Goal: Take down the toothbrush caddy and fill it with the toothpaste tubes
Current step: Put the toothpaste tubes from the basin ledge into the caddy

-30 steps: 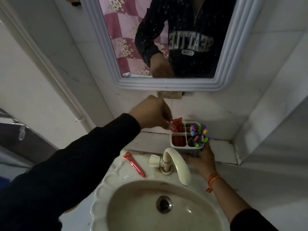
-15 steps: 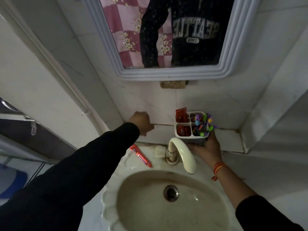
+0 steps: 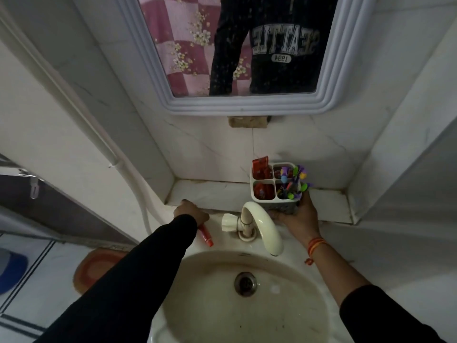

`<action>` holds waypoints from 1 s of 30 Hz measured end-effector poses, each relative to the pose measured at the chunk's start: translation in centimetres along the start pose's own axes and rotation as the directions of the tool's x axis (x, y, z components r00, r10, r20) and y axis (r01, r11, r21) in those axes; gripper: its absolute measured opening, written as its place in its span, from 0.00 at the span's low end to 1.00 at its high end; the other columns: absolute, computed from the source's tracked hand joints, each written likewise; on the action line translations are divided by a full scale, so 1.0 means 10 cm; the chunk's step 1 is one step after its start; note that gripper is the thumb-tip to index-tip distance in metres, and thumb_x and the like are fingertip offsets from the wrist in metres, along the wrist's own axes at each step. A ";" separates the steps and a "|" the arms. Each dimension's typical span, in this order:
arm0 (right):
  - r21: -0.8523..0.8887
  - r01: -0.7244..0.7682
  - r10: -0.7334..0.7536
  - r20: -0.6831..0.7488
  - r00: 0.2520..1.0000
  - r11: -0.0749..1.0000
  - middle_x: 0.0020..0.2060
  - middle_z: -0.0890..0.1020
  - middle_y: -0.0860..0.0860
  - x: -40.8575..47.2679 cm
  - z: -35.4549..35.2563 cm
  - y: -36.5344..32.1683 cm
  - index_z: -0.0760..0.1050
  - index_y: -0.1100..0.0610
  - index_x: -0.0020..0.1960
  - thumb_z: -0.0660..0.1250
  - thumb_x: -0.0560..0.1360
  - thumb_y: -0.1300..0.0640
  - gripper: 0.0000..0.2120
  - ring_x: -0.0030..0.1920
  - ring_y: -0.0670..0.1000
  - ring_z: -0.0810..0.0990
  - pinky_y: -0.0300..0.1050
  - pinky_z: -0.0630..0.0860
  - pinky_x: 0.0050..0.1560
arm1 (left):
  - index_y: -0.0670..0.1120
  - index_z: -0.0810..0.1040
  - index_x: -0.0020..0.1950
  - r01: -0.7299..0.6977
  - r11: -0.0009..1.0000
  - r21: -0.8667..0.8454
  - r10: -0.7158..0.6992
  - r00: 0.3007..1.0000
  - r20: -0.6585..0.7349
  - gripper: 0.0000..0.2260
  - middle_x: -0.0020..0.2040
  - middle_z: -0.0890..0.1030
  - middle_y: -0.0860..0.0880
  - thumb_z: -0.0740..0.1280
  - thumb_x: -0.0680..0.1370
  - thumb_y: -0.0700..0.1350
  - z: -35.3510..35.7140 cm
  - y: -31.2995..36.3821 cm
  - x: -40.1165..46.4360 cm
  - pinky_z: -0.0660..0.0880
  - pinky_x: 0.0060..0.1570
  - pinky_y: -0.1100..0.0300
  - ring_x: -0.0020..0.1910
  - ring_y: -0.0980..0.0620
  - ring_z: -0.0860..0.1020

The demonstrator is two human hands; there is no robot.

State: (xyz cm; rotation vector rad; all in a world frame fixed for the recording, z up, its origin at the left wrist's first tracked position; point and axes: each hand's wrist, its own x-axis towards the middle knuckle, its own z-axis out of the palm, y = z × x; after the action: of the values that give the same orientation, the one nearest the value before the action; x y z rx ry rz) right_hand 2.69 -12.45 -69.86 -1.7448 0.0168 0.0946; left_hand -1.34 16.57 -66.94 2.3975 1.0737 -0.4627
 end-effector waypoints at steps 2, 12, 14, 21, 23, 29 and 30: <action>-0.019 0.004 -0.004 0.001 1.000 1.000 0.60 0.83 0.47 -0.01 -0.01 -0.01 0.72 0.46 0.69 0.87 0.60 0.63 0.43 0.61 0.50 0.80 0.41 0.74 0.60 | 0.37 0.74 0.62 -0.083 0.996 -0.021 0.082 0.996 -0.030 0.26 0.53 0.84 0.41 0.74 0.71 0.51 -0.16 0.12 -0.12 0.80 0.41 0.56 0.47 0.42 0.84; -0.059 -0.024 0.023 -0.003 1.000 0.998 0.63 0.83 0.49 -0.01 0.00 -0.01 0.73 0.50 0.72 0.87 0.59 0.60 0.45 0.65 0.53 0.81 0.50 0.77 0.67 | 0.52 0.71 0.58 -0.745 0.583 -0.323 0.495 0.641 -0.586 0.16 0.47 0.80 0.54 0.75 0.76 0.52 -0.87 1.07 -1.41 0.79 0.40 0.65 0.41 0.57 0.82; -0.068 -0.021 0.021 -0.008 1.000 0.997 0.63 0.83 0.48 -0.02 0.00 -0.01 0.72 0.48 0.72 0.88 0.59 0.59 0.46 0.65 0.53 0.81 0.54 0.78 0.68 | 0.52 0.73 0.54 -0.759 0.570 -0.316 0.566 0.641 -0.518 0.13 0.45 0.82 0.53 0.74 0.77 0.51 -0.71 1.15 -1.43 0.84 0.43 0.57 0.42 0.53 0.84; -0.056 -0.012 0.012 0.006 1.000 0.998 0.63 0.83 0.47 -0.04 0.00 -0.05 0.73 0.49 0.72 0.88 0.58 0.56 0.46 0.63 0.52 0.81 0.52 0.78 0.67 | 0.46 0.85 0.49 -0.702 0.684 -0.196 0.671 0.712 -0.208 0.12 0.42 0.86 0.49 0.70 0.79 0.55 -0.33 1.17 -1.24 0.82 0.43 0.59 0.39 0.54 0.84; -0.073 0.002 -0.001 0.005 1.000 0.997 0.63 0.83 0.47 -0.03 0.00 -0.04 0.73 0.48 0.72 0.87 0.57 0.51 0.47 0.63 0.50 0.81 0.50 0.78 0.66 | 0.45 0.85 0.47 -0.639 0.699 -0.321 0.607 0.767 -0.207 0.16 0.42 0.87 0.48 0.67 0.80 0.56 -0.39 1.13 -1.19 0.84 0.45 0.57 0.38 0.55 0.86; -0.042 -0.062 0.064 0.050 0.997 0.997 0.61 0.83 0.42 -0.01 0.02 0.02 0.74 0.44 0.70 0.88 0.51 0.44 0.49 0.63 0.49 0.82 0.46 0.80 0.63 | 0.43 0.79 0.61 -0.203 0.869 -0.450 0.294 0.946 0.141 0.27 0.56 0.84 0.44 0.58 0.81 0.65 -0.35 1.10 -0.87 0.78 0.63 0.47 0.55 0.45 0.83; -0.049 -0.067 0.070 0.063 0.996 0.997 0.59 0.83 0.42 -0.02 0.02 -0.02 0.75 0.45 0.69 0.88 0.52 0.45 0.48 0.62 0.49 0.82 0.42 0.81 0.60 | 0.41 0.76 0.67 -0.100 0.852 -0.513 0.276 0.920 0.279 0.31 0.59 0.82 0.43 0.57 0.81 0.66 -0.31 1.13 -0.86 0.78 0.63 0.47 0.57 0.44 0.81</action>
State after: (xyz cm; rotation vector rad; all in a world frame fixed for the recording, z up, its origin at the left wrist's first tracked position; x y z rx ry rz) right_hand 2.46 -12.28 -69.71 -1.7878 0.0271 0.2033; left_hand 2.16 6.41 -57.07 1.8567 0.6815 -0.4524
